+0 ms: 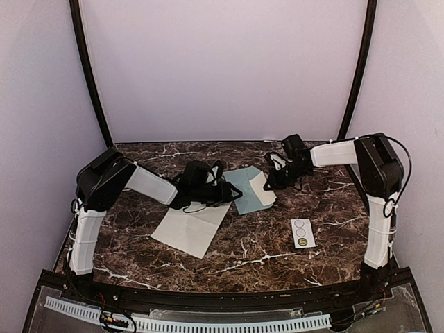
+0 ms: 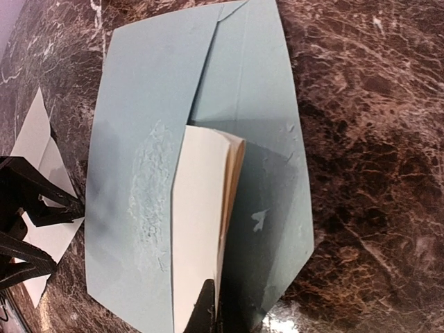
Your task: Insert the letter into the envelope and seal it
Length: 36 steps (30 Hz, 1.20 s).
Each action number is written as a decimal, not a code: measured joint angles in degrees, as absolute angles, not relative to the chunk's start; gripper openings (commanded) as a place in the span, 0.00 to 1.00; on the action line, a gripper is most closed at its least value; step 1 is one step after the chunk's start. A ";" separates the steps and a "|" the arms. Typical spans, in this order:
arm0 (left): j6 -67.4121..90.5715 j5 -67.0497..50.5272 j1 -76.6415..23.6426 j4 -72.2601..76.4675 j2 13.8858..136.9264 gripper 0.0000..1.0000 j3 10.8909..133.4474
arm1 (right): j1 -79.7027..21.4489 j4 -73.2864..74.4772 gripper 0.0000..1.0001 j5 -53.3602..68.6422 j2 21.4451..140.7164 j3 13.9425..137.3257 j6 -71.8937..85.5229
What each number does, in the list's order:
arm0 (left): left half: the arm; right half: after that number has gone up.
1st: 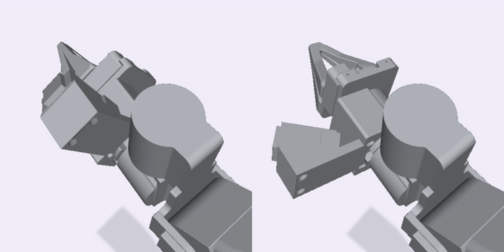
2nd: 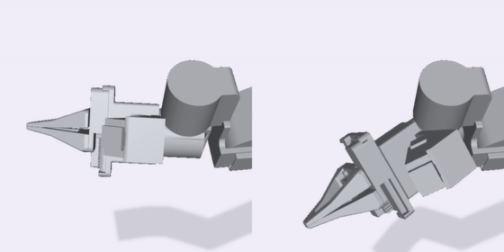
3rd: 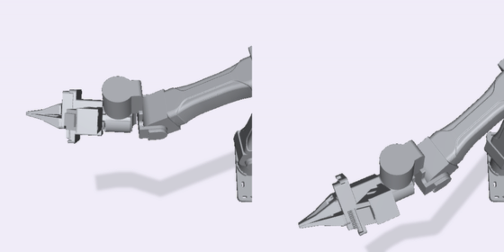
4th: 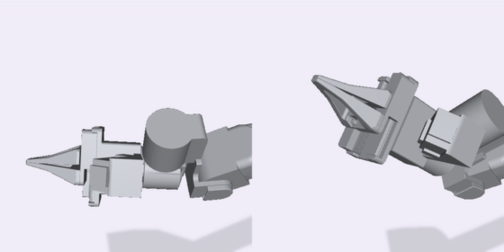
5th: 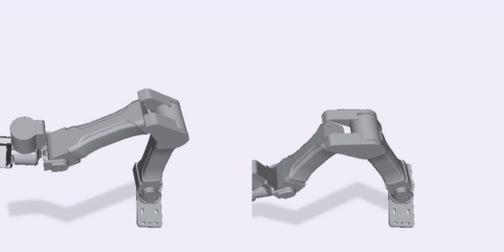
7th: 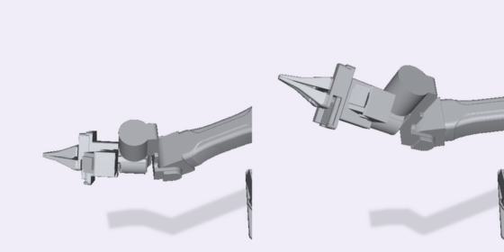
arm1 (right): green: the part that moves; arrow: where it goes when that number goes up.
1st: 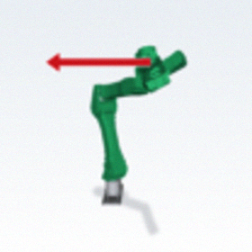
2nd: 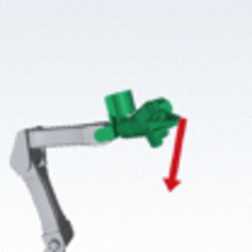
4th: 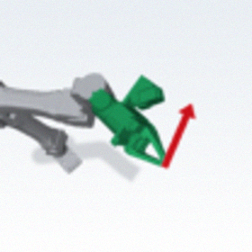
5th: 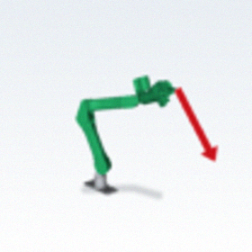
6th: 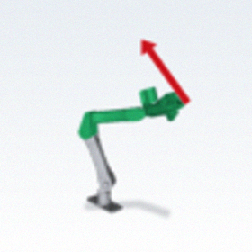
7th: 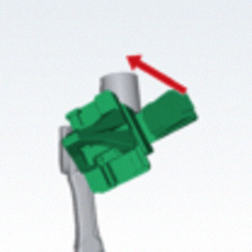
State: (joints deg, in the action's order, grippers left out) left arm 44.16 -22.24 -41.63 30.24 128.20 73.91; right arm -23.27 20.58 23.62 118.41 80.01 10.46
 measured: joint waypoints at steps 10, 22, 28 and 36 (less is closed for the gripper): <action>44.21 -22.41 -41.54 30.35 128.25 0.51 73.91 | -27.31 20.62 0.00 25.28 121.67 83.05 10.39; 43.35 -18.39 -41.36 30.11 121.47 0.54 64.77 | -29.04 18.72 0.00 28.16 117.25 75.83 11.70; 40.73 -12.40 -41.36 25.28 114.32 0.58 59.66 | -29.95 16.27 0.00 30.81 108.71 66.61 14.09; 41.43 -9.67 -42.30 22.76 102.54 0.58 51.59 | -34.15 9.80 0.00 32.80 102.19 54.70 19.90</action>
State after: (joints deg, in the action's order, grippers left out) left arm 41.43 -9.67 -42.30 22.76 102.54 51.59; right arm -34.15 9.80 32.80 102.19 54.70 19.90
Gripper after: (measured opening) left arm 0.598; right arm 0.004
